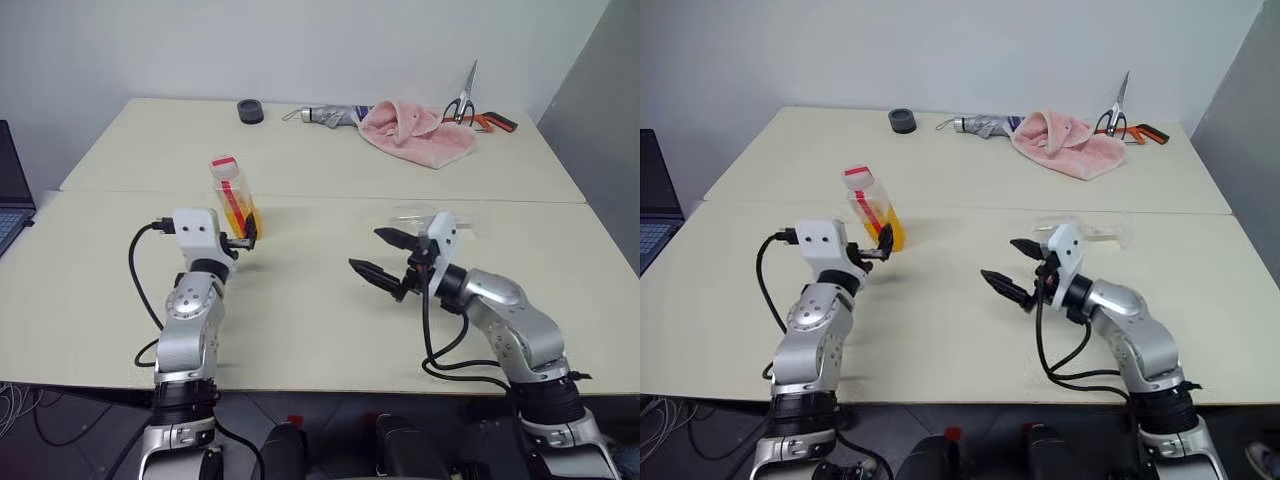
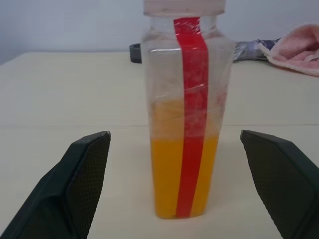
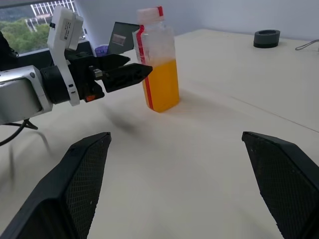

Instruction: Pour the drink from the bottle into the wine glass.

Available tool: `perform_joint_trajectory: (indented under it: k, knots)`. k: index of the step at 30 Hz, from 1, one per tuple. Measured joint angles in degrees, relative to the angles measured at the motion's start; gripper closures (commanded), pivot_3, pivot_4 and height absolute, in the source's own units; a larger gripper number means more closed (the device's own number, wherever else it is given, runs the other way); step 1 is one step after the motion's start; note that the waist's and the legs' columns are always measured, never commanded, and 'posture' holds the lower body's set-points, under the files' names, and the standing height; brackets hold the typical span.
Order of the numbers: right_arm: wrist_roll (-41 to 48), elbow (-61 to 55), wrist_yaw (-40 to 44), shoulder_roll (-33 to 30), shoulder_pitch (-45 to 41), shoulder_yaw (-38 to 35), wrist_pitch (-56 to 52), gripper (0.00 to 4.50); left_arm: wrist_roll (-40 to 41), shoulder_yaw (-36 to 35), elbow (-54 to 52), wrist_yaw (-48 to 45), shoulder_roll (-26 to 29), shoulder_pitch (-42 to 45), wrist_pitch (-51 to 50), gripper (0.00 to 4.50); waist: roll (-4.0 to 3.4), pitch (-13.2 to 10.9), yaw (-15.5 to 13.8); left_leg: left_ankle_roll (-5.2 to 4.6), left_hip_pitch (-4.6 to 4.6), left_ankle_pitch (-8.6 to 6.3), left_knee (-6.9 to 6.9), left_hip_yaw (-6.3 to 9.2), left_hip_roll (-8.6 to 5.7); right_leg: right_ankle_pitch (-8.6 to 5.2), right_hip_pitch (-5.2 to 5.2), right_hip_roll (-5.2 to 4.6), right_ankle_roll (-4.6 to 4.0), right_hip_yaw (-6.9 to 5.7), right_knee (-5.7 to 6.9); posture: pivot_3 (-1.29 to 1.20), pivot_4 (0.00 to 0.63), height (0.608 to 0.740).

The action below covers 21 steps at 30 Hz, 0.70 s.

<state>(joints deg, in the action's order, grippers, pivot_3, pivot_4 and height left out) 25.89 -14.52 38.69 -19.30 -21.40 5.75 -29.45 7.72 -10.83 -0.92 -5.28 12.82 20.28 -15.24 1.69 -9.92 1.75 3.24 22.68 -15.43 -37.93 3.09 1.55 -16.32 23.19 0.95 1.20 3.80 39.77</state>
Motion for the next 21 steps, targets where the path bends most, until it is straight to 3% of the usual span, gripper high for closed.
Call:
perform_joint_trajectory:
  k: [21]
  knots:
    - [-2.82, -0.87, 4.2, -2.64, -4.91, 4.7, 0.48, 0.0, -1.09, -0.26, 6.31, 2.33, -0.2, 8.64, -1.91, 0.04, 0.0, 0.0, -0.01, 0.0, 0.05, 0.0, -0.01, 0.09, -0.02, 0.0, 0.01, -0.03, 0.0, -0.09, -0.01, 0.0, 0.15, 0.74]
